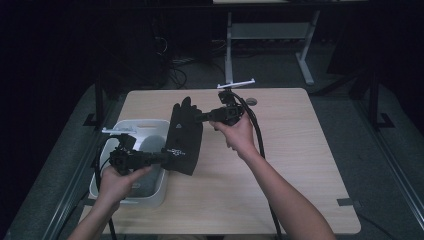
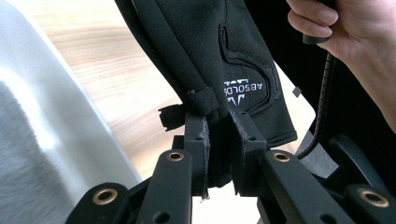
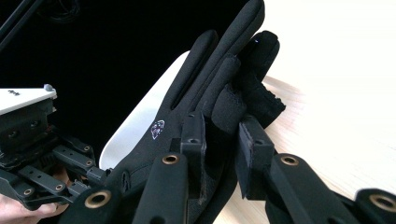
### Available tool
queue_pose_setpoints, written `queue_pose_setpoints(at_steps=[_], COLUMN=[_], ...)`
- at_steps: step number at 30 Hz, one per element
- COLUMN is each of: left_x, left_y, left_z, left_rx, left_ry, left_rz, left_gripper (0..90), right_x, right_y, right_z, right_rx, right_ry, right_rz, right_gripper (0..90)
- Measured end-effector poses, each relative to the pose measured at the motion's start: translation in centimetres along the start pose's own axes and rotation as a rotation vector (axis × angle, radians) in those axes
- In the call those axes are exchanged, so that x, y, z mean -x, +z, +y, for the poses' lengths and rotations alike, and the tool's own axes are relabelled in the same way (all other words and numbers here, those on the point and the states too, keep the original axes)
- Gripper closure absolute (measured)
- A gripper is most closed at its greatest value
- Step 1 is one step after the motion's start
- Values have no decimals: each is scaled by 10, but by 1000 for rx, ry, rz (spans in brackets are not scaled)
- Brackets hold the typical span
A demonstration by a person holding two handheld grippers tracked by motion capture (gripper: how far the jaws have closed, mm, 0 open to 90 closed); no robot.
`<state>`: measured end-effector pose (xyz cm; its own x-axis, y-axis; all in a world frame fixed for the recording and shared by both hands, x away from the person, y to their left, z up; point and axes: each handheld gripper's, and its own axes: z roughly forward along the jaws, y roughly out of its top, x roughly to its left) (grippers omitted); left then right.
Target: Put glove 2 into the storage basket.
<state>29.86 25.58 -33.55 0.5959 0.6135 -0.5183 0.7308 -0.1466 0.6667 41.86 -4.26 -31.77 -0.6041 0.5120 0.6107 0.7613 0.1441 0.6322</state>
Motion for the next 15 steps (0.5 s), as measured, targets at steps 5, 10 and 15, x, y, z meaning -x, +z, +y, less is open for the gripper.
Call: queue_pose_setpoints(at_steps=[5, 10, 15], left_x=[-4, -8, -13], left_y=[-10, -17, -26], left_z=[-1, -3, -7], left_rx=[9, 13, 27], left_ry=[-4, -6, -20], left_rz=[10, 23, 36], left_gripper=[788, 788, 788], right_x=[-7, -10, -15], right_y=[8, 17, 27], right_z=[5, 8, 10], right_rx=[-6, -16, -19], right_ry=[-12, -14, -21], right_rz=[8, 15, 26], right_gripper=[746, 745, 745])
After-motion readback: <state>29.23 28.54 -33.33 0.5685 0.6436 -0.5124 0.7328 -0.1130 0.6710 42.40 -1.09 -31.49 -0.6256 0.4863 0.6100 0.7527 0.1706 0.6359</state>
